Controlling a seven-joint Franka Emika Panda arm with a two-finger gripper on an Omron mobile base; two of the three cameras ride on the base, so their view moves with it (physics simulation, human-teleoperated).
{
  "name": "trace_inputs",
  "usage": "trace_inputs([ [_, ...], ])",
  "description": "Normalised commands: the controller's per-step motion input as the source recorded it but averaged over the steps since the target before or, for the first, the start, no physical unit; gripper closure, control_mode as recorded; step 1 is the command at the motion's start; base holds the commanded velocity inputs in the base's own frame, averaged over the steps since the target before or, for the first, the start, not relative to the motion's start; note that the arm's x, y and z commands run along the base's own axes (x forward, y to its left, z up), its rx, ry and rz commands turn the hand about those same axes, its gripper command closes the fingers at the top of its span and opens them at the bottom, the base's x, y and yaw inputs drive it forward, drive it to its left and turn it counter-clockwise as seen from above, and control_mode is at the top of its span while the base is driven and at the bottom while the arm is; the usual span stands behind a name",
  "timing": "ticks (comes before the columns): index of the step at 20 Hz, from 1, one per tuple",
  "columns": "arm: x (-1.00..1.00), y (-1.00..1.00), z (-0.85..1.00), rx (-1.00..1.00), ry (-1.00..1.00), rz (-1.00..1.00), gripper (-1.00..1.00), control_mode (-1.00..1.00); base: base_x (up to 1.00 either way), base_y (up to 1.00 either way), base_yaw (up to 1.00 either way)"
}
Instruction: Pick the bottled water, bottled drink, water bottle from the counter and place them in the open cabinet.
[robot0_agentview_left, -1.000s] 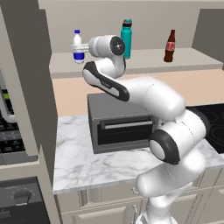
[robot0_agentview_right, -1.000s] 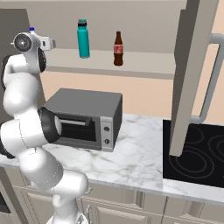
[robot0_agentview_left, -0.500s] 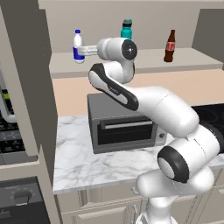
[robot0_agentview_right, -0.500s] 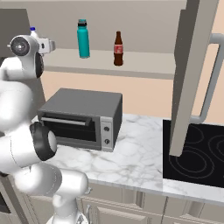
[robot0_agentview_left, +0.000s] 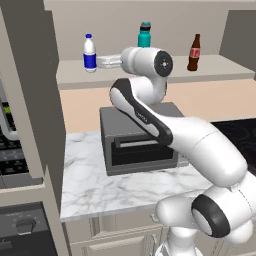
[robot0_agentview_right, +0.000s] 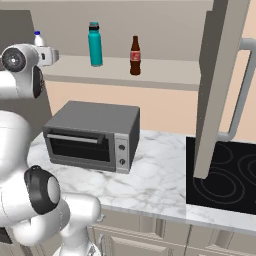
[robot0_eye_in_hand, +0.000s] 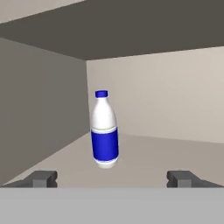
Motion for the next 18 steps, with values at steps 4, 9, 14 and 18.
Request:
trace_inputs([
  [4,-0.67,-0.15,0.07,0.0,0.0,0.0,-1.0,-1.0,0.0,0.0,0.0],
  [9,-0.65,-0.07,0.0,-0.02,0.0,0.0,-1.0,-1.0,0.0,0.0,0.0],
  [14,-0.67,-0.15,0.0,-0.01,0.01,0.0,-1.0,-1.0,0.0,0.0,0.0],
  [18,-0.67,-0.28,0.0,0.0,0.01,0.0,-1.0,-1.0,0.0,0.0,0.0],
])
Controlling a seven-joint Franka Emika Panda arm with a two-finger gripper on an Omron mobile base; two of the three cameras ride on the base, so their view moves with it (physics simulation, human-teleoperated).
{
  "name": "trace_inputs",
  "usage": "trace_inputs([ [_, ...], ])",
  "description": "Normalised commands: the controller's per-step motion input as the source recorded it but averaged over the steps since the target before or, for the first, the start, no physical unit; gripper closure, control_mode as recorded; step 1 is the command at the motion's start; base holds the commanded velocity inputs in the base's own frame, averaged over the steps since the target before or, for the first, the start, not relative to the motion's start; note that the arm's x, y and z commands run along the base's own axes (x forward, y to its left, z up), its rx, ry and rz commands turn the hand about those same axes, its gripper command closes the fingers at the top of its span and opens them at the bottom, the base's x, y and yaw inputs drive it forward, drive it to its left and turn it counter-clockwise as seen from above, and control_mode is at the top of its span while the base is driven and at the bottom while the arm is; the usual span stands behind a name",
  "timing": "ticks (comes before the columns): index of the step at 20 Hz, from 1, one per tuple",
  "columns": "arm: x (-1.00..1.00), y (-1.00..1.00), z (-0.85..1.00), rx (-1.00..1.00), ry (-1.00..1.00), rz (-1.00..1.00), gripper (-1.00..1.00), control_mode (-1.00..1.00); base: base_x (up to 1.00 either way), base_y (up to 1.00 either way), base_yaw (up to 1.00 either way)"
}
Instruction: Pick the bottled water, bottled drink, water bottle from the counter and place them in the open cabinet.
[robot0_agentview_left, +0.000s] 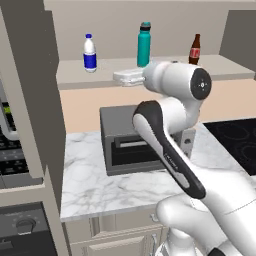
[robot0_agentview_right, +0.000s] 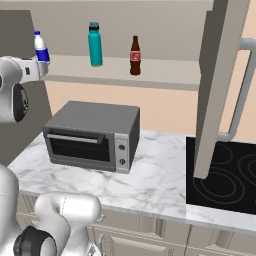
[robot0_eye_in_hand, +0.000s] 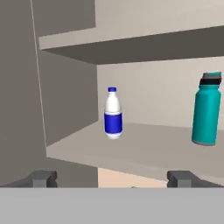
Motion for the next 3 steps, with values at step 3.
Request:
trace_inputs([
  [3,-0.69,-0.32,0.0,0.0,0.0,0.0,-1.0,-1.0,0.0,0.0,0.0],
])
